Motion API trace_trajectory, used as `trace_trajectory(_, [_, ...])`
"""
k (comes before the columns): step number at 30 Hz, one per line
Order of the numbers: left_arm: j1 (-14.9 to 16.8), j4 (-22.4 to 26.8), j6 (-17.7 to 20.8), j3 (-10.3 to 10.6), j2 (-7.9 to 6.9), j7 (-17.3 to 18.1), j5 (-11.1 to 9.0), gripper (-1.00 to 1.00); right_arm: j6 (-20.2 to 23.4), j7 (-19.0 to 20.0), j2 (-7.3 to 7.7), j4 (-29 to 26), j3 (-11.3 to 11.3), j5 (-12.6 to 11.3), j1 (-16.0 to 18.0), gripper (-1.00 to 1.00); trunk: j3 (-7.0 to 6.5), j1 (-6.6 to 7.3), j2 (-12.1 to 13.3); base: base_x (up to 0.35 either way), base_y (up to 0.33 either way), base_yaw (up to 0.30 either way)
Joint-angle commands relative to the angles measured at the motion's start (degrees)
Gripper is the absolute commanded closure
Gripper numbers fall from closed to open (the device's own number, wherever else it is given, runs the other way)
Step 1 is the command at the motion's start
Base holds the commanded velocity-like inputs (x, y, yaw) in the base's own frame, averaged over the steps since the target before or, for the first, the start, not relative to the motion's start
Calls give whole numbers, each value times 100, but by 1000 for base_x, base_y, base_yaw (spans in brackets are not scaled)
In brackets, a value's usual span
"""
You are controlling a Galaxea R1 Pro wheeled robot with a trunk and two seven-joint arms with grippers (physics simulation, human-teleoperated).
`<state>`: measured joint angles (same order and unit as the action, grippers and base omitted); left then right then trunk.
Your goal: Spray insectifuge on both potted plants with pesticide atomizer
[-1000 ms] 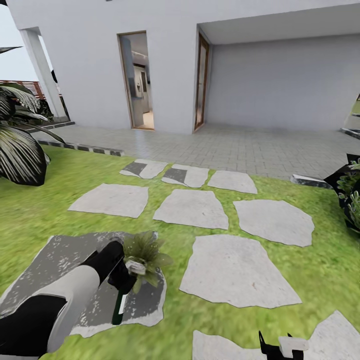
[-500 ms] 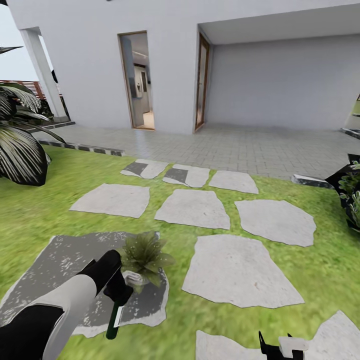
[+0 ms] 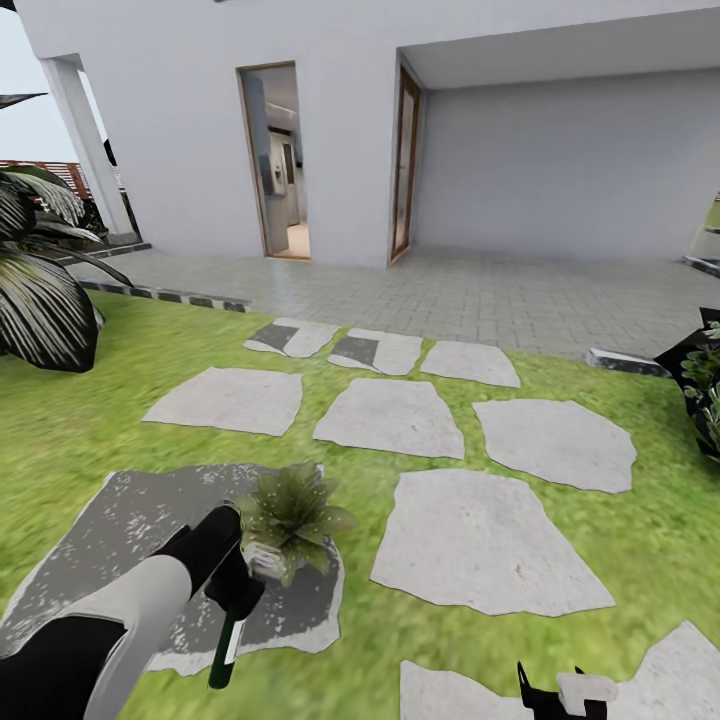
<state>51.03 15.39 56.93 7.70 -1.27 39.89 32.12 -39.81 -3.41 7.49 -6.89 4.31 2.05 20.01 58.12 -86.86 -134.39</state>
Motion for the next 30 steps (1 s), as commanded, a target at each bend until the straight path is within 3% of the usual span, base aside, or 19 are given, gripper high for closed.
trace_trajectory(1, [-63,19,8,41,-9,43,11,100,-19,7,-2,3,39,23,3,-100,4,1,-2,0,0,0])
trace_trajectory(11, [-116,157,-6,5,27,45,5,100,-19,7,-2,3,35,23,3,-100,4,1,-2,0,147,5])
trace_trajectory(21, [-111,427,-6,1,45,43,-10,100,-19,7,-2,3,35,23,3,-100,4,1,-2,-6,18,118])
trace_trajectory(30, [-114,582,-17,-39,-13,44,-5,100,-19,7,-2,3,35,23,5,-100,4,1,-2,-223,170,2])
